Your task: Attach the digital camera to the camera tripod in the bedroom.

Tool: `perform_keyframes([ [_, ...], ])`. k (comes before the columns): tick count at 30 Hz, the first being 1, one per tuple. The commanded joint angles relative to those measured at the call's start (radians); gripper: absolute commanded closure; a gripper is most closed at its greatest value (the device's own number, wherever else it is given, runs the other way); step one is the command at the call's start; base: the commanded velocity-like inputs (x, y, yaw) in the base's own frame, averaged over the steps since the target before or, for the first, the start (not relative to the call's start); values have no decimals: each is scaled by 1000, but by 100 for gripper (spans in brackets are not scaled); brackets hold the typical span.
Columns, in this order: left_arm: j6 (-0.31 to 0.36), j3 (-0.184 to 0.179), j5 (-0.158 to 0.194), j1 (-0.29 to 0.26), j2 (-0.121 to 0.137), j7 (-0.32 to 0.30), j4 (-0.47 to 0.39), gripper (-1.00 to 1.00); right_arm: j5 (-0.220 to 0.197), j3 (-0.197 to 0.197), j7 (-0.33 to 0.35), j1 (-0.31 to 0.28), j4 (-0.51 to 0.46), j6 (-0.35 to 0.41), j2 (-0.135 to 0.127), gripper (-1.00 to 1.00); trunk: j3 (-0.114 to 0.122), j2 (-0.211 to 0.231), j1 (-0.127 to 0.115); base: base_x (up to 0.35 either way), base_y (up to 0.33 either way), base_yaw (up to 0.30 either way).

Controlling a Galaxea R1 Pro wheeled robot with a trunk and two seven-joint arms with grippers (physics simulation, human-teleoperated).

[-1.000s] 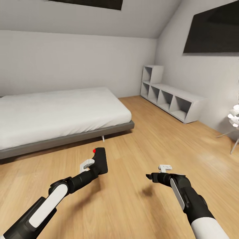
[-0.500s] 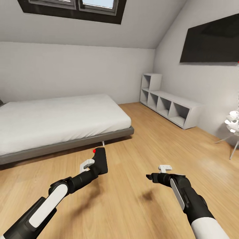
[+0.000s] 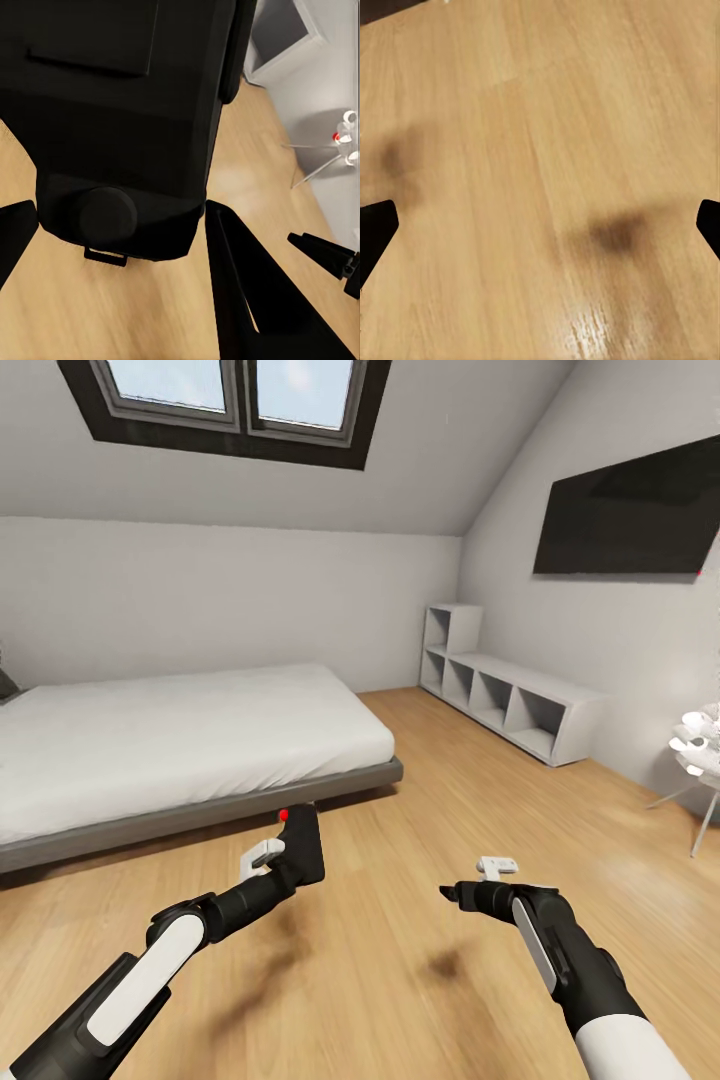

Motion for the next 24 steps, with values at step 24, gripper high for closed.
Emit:
perform_keyframes([
  [24, 2, -1, 9, -1, 1, 9, -2, 100, -8, -1, 0, 0, 0, 1, 0, -100, 85, 73, -45, 0, 0, 0],
])
